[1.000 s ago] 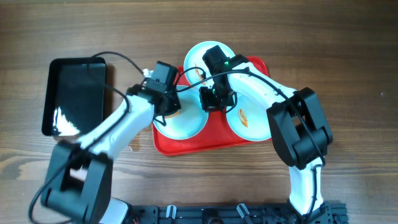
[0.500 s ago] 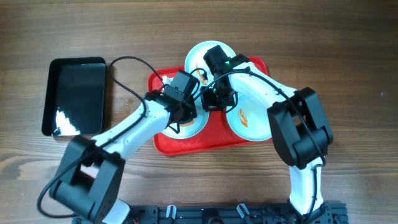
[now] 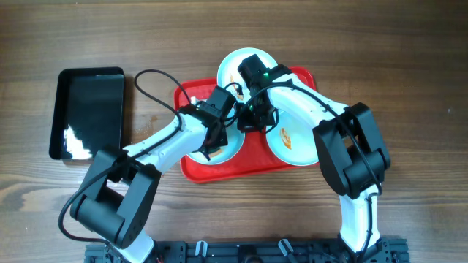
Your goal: Clean dirty plates on tray and stack at the side
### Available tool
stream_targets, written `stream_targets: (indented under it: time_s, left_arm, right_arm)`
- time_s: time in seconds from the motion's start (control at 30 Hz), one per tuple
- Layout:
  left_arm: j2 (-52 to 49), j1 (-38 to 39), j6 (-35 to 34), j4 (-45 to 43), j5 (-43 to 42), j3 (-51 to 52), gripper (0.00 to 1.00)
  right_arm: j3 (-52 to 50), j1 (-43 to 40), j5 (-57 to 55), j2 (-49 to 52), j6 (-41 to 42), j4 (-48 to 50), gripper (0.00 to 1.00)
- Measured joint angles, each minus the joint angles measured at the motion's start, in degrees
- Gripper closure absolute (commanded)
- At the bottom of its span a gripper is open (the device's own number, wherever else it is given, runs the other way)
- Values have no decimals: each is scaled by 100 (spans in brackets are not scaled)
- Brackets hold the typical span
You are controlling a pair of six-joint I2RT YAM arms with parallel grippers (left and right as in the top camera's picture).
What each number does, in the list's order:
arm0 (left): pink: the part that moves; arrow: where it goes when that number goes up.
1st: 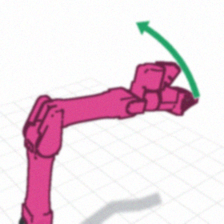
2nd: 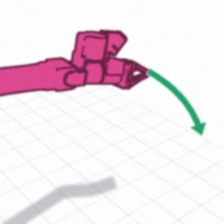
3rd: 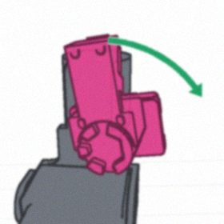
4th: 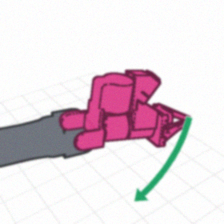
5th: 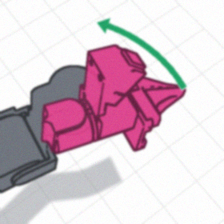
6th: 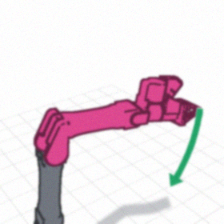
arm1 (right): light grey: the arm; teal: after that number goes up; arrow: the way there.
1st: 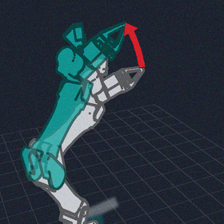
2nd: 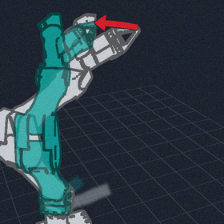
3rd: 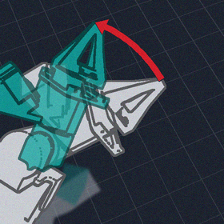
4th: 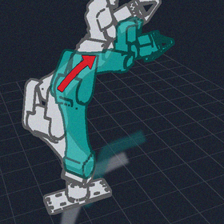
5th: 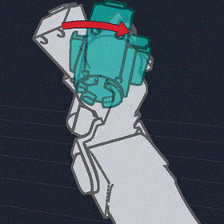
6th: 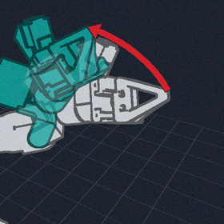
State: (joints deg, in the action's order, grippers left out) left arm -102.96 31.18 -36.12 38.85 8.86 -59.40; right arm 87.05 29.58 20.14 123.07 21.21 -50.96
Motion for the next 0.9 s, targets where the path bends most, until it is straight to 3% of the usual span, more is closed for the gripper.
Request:
stream_targets:
  time_s: [0.43,0.9]
  left_arm:
    - [-74,-247,2,151,1379,68,96]
    - [-59,-319,0,-417,1294,-334,96]
  right_arm:
    - [0,0,2,0,0,-2,96]
    - [0,-7,0,0,0,85,96]
